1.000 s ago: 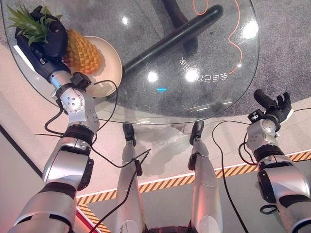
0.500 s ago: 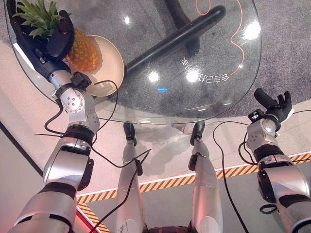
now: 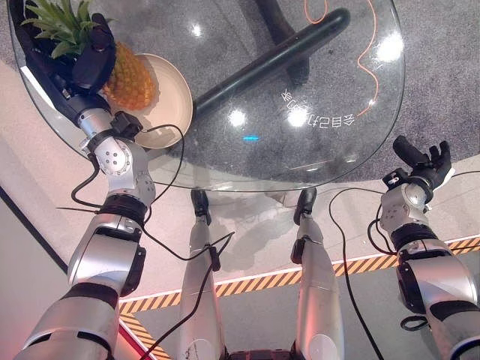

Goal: Pick up the fruit to the plate

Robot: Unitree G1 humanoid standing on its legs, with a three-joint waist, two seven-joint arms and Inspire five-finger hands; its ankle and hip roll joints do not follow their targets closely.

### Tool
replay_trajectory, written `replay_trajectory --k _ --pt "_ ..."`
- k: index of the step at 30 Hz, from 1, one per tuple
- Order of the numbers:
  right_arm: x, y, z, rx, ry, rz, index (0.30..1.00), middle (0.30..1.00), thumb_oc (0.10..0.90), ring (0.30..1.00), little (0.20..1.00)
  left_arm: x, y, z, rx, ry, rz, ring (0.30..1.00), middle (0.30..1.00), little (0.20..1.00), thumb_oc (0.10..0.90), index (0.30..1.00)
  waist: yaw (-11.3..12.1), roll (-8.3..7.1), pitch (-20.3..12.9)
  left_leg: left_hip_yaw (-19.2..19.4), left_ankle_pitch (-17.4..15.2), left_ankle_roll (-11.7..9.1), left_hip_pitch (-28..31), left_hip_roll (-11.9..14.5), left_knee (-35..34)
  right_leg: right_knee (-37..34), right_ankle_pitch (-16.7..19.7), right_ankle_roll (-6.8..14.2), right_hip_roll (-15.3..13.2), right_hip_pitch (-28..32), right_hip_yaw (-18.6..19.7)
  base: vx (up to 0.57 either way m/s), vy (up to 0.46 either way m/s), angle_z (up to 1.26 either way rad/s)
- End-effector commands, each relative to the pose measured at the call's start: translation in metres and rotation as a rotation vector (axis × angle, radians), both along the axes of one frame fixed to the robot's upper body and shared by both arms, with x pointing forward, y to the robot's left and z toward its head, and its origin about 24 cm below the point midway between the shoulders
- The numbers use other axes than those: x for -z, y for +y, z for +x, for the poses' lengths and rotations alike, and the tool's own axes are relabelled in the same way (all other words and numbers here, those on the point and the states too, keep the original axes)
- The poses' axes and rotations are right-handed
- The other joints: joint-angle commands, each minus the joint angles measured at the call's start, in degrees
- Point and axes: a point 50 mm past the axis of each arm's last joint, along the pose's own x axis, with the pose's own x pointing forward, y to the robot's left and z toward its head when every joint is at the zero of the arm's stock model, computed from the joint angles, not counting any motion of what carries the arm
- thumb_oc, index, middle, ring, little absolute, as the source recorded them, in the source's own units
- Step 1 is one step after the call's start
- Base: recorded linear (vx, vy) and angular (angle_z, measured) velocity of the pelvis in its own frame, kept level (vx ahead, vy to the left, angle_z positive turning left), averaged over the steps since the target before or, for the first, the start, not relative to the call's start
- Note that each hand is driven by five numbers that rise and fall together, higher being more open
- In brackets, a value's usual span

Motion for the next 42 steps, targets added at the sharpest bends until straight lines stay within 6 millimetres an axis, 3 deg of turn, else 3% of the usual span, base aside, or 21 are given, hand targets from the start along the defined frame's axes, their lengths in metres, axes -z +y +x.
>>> replay_trajectory --k 1,26,42 --pt "-0.012 -0.018 -0.011 0.115 -0.076 -0.029 0.900 0.900 0.800 0.900 0.900 -0.048 0.009 -0.022 -0.041 -0.297 0.016 0.900 0.900 0.900 0.800 0.900 1.9 -2.69 -1.4 -1.9 -5.0 1.2 -1.6 -1.3 6.3 -1.1 -0.4 -0.4 2.5 1.4 -1.0 0.00 0.000 0.00" --pt "-0.004 -0.020 -0.016 0.139 -0.085 -0.017 0.900 0.900 0.800 0.900 0.900 -0.010 0.006 -0.027 0.010 -0.248 0.022 0.900 0.900 0.900 0.800 0.900 3.8 -2.30 -1.4 -3.1 -6.2 1.5 -1.7 -1.8 6.8 -0.4 -1.1 -0.1 2.1 1.4 -2.5 0.00 -0.002 0.01" --pt "-0.005 -0.022 -0.019 0.154 -0.094 -0.015 0.900 0.900 0.800 0.900 0.900 0.001 0.002 -0.031 0.056 -0.257 0.057 0.900 0.900 0.900 0.800 0.900 4.4 -1.75 -1.4 -3.5 -5.9 1.8 -2.1 -2.3 6.4 -0.8 -0.5 0.0 1.7 0.9 -2.8 0.00 0.000 0.00"
